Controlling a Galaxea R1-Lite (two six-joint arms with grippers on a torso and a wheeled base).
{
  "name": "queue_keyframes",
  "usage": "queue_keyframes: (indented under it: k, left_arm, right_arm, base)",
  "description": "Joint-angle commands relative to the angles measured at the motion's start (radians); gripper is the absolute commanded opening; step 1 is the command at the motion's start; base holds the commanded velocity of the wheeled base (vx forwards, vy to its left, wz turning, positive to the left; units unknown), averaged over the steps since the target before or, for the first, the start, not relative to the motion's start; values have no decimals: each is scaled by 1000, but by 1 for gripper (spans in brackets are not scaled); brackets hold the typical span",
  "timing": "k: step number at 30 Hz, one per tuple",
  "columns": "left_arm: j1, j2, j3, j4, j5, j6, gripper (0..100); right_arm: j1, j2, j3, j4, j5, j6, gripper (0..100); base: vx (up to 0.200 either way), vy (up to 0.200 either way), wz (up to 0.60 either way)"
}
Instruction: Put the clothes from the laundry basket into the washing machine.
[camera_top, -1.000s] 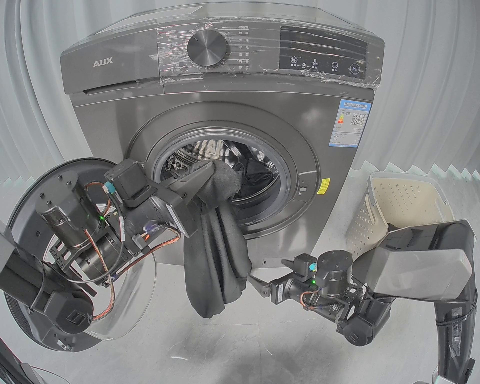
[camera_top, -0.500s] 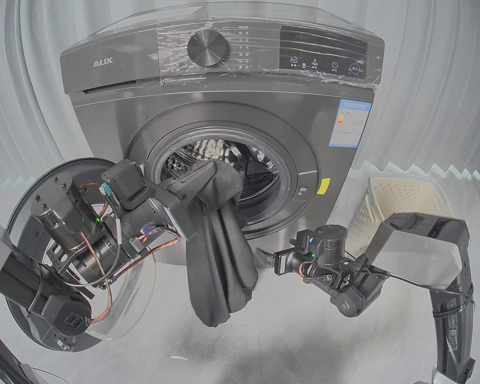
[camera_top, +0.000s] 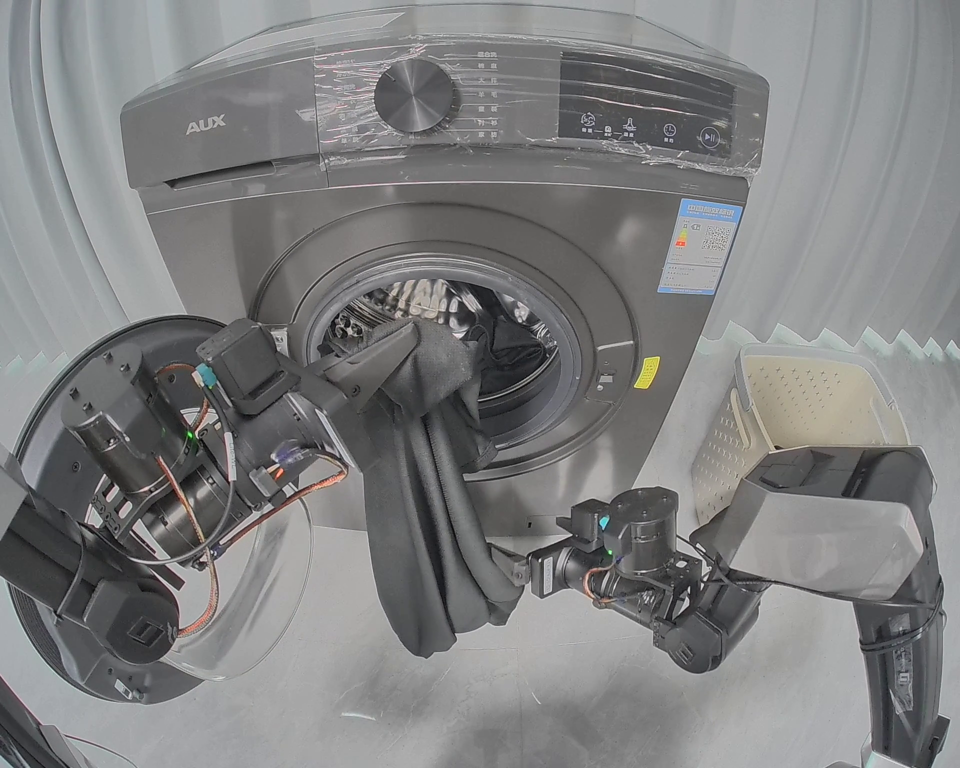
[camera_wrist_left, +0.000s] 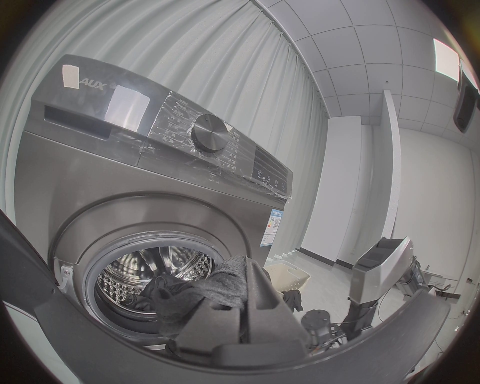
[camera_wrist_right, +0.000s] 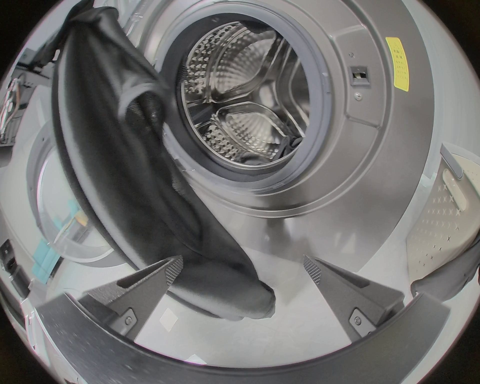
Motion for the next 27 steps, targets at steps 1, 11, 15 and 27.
queue_keyframes:
  k: [1,11,15,27]
  left_arm:
    - [18,11,0,-1,-10,-7,0]
    - [18,5,5,-3,-10,-6,0]
    - [19,7,14,-12,-10,-6,0]
    - [12,5,15,-34,-12,-6,0]
  right_arm:
    - [65,-64,83,-47,14,-1,100]
    - [117,-27,49,-62,5,2,100]
    - [106,-27,58,-76,5,2,100]
    - [-83,-25,-14,-9,-1,-29,100]
  base:
    - [0,0,0]
    - [0,0,0]
    - [0,0,0]
    - [0,0,0]
